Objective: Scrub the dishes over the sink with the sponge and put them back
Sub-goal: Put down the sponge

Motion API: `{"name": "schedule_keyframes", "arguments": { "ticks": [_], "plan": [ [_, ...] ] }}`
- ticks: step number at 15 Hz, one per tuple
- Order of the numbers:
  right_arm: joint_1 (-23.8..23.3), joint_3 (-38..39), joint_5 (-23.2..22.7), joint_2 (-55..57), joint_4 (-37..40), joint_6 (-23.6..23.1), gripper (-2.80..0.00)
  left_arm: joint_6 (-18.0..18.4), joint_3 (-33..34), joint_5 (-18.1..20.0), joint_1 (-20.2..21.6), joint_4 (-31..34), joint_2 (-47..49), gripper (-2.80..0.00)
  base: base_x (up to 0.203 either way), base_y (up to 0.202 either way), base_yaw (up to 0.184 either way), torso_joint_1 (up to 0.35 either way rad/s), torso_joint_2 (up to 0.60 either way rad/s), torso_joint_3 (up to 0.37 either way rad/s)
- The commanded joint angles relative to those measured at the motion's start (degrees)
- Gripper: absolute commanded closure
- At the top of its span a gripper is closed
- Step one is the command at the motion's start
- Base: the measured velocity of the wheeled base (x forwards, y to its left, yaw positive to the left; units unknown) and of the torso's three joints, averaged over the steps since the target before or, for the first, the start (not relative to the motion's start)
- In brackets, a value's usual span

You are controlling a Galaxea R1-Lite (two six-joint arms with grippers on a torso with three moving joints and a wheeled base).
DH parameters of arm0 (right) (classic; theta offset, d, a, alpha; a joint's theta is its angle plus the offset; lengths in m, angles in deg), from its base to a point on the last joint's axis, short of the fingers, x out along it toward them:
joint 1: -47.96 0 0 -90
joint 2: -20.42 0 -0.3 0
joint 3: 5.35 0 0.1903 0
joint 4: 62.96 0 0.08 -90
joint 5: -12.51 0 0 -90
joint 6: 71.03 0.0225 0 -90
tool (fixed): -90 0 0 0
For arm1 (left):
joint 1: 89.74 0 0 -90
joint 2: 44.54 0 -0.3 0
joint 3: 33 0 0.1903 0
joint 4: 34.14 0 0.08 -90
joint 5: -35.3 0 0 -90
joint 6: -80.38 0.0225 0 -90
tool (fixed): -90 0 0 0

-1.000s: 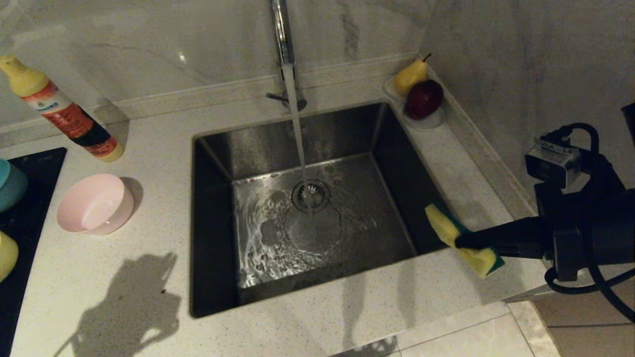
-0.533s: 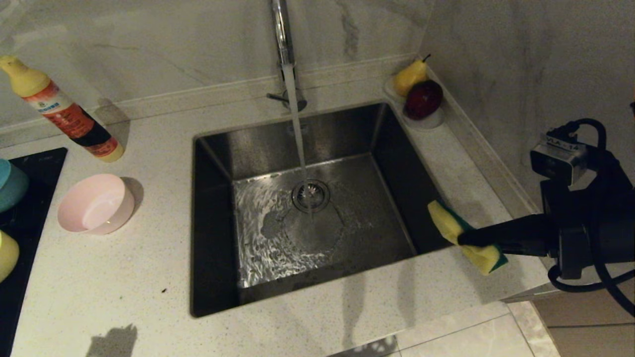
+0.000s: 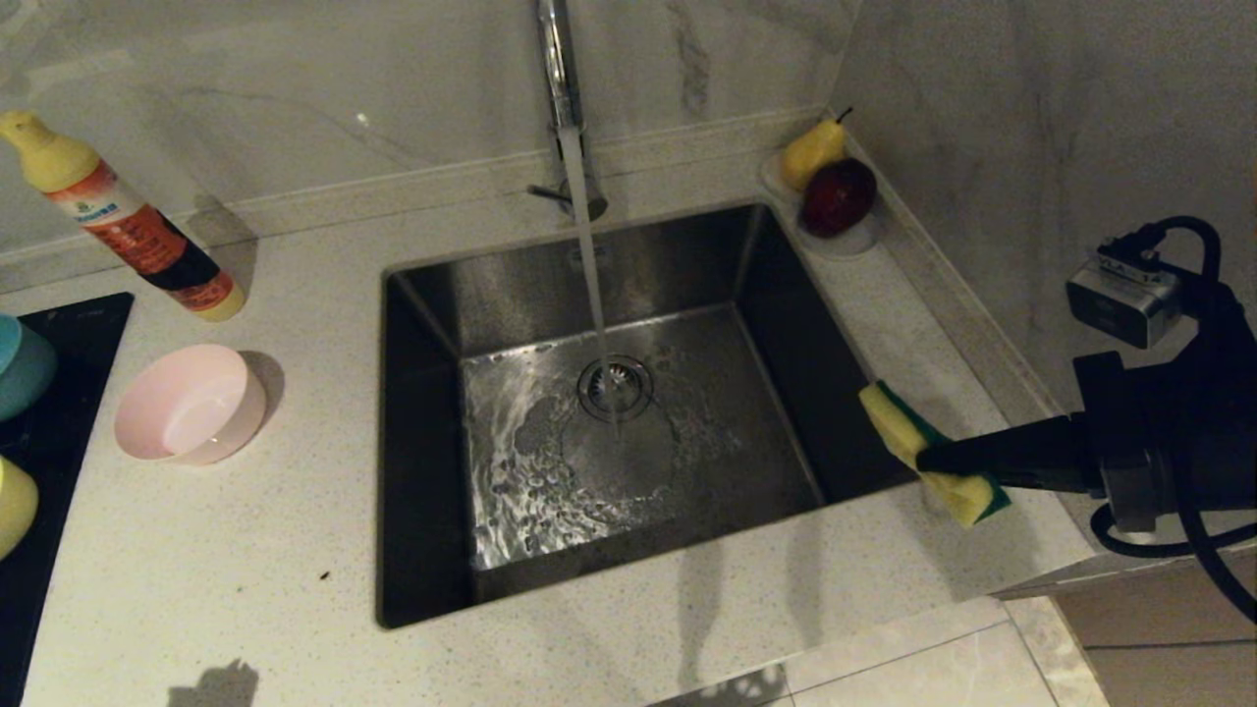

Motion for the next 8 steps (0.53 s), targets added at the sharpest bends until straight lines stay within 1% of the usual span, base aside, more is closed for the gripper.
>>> {"name": "schedule_keyframes", "arguments": {
  "ticks": [1, 3, 5, 8],
  "plan": [
    [-0.15, -0.15, 0.46, -1.02, 0.43, -0.94, 0.00, -0.38, 2.34, -0.10, 0.01, -0.15, 0.13, 0.00, 0.000, 0.000, 0.000, 0.000, 0.00, 0.000],
    [-0.39, -0.14, 1.50, -1.52, 0.70, -3.29, 0.00, -0.47, 2.34, -0.10, 0.01, -0.15, 0.13, 0.00, 0.000, 0.000, 0.000, 0.000, 0.00, 0.000],
    [-0.81, 1.12, 4.17, -2.00, 0.80, -6.91, 0.00, -0.47, 2.34, -0.10, 0.01, -0.15, 0.13, 0.00, 0.000, 0.000, 0.000, 0.000, 0.00, 0.000],
    [-0.87, 3.11, 7.94, -2.92, 0.71, -9.77, 0.00, -0.47, 2.34, -0.10, 0.01, -0.15, 0.20, 0.00, 0.000, 0.000, 0.000, 0.000, 0.00, 0.000]
  ]
}}
